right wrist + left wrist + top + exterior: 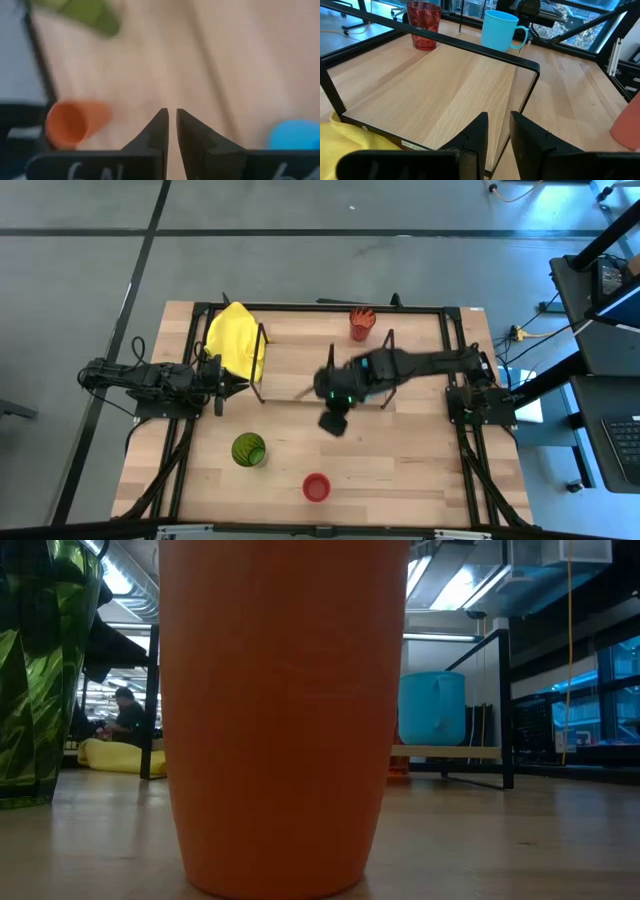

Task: Stack small to large cups/mugs on shelf
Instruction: Put the orange cup on the shelf

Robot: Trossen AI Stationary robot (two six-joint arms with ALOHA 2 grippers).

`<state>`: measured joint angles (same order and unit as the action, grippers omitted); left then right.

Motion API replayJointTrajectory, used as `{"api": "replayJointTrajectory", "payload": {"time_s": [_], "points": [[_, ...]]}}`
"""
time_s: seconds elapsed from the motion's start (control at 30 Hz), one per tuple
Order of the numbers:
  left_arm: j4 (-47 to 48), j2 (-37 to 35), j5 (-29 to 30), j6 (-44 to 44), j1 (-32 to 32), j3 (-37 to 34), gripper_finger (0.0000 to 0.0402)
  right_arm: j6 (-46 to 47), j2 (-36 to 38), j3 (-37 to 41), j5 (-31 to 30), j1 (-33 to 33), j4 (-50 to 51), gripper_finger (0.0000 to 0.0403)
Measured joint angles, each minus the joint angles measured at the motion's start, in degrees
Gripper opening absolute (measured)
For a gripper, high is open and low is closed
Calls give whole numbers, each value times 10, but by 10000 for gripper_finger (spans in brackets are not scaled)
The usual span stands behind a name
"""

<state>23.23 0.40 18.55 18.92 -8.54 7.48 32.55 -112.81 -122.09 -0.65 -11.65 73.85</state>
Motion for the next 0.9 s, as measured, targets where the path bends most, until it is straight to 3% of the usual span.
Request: {"api": "replayJointTrajectory", "payload": {"time_s": [0.23, 0.4, 0.6, 0.9], "points": [[0, 0, 0, 0, 0, 0, 75, 25, 0, 54, 38, -51, -90, 46], [0, 0, 0, 0, 0, 0, 75, 65, 0, 75, 62, -65, -164, 88], [0, 0, 0, 0, 0, 0, 75, 95, -6, 98, 59, -84, -211, 135], [0, 0, 0, 0, 0, 0, 75, 88, -67, 100, 37, -115, -233, 139]]}}
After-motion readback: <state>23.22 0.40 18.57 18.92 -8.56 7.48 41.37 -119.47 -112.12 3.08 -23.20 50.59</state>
